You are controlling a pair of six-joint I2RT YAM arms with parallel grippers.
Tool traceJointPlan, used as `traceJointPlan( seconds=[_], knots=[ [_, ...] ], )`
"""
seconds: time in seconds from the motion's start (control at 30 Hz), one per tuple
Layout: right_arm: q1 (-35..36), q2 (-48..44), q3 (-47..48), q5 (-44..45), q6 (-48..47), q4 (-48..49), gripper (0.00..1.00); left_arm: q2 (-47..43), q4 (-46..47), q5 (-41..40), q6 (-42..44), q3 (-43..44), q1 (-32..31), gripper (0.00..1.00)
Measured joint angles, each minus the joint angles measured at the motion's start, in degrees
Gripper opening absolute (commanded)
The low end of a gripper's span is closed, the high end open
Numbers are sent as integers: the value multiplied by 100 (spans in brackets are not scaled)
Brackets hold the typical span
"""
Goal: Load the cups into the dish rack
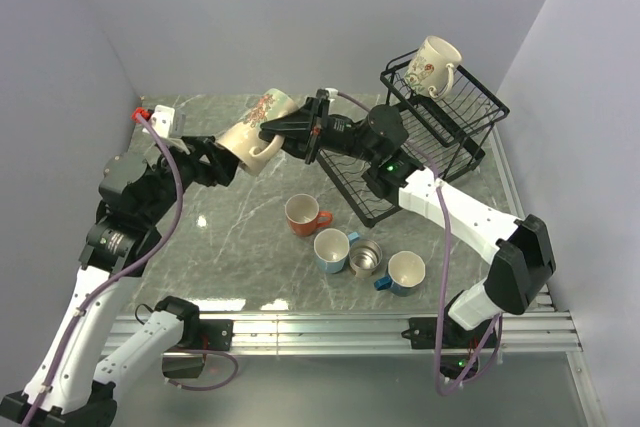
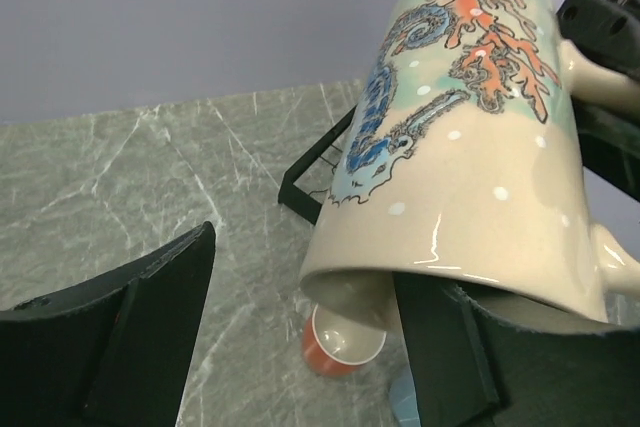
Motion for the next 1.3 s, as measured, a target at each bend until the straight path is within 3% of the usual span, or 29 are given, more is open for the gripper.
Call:
traceJointPlan(
  seconds=[0.23,0.37,0.57,0.7,0.8,1.07,1.3],
  knots=[
    [-118,-109,-131,98,-17,-35,0,20,-125,-120,-4,-24,-11,78],
    [-378,-289,-177,-22,-280,-516,0,-9,-170,-269,-9,-26,-15,79],
    [-1390,-726,323,-199,-1836,-2909,0,-142,-293,-634,-94,-26,-20,82],
    [-2186,-734,1388,-42,-3139,-4719,0,-295,-442,-824,-157,-26,-20,82],
    [-2708,-826,1893,114,-3860,-5416,0,-385,-522,-907,-190,-26,-20,82],
    [-3781,-1075,1937,142,-4465,-5836,0,-468,-968,-940,-221,-11,-20,82],
    [-4468,-1097,1888,750,-5016,-5893,0,-474,-1377,-935,-219,173,-20,82]
  ],
)
